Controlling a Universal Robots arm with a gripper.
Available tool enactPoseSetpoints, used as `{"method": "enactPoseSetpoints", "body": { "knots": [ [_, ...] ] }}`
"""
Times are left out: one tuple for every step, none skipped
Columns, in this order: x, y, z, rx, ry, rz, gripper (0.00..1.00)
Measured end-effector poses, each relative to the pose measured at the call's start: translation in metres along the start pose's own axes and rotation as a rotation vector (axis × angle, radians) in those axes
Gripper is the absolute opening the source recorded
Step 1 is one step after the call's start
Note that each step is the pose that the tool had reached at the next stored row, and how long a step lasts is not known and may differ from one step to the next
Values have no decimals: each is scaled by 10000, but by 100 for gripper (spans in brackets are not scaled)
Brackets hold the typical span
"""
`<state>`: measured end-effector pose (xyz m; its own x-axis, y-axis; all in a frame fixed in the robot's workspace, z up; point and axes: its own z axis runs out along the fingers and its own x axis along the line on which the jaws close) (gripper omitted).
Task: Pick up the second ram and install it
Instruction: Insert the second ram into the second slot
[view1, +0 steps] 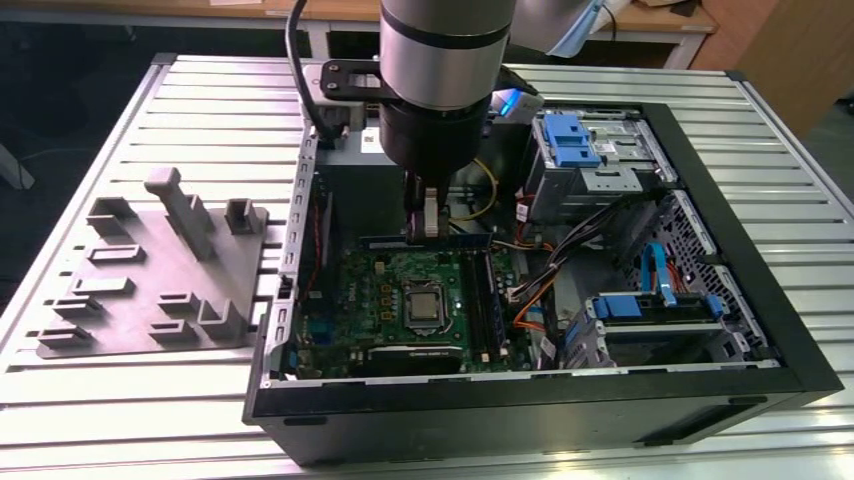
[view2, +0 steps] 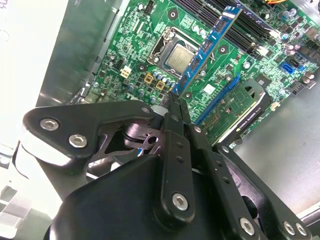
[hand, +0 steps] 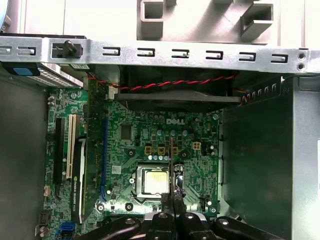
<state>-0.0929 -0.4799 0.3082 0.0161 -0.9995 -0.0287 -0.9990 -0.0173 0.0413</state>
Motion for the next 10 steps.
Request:
{"method": "enactPoseSetpoints", "body": {
  "knots": [
    [0,0,0,0,-1,0,11],
    [0,0,1,0,0,0,11],
    [0,0,1,0,0,11,11],
    [0,0,1,3,-5,77,11],
    [0,0,2,8,-11,236,11],
    [0,-1,2,12,-17,416,11],
    [0,-1,3,17,-25,592,11],
    [0,-1,3,23,-32,775,11],
    [0,-1,4,28,-41,954,11],
    [0,0,5,33,-48,1135,11]
  ]
}}
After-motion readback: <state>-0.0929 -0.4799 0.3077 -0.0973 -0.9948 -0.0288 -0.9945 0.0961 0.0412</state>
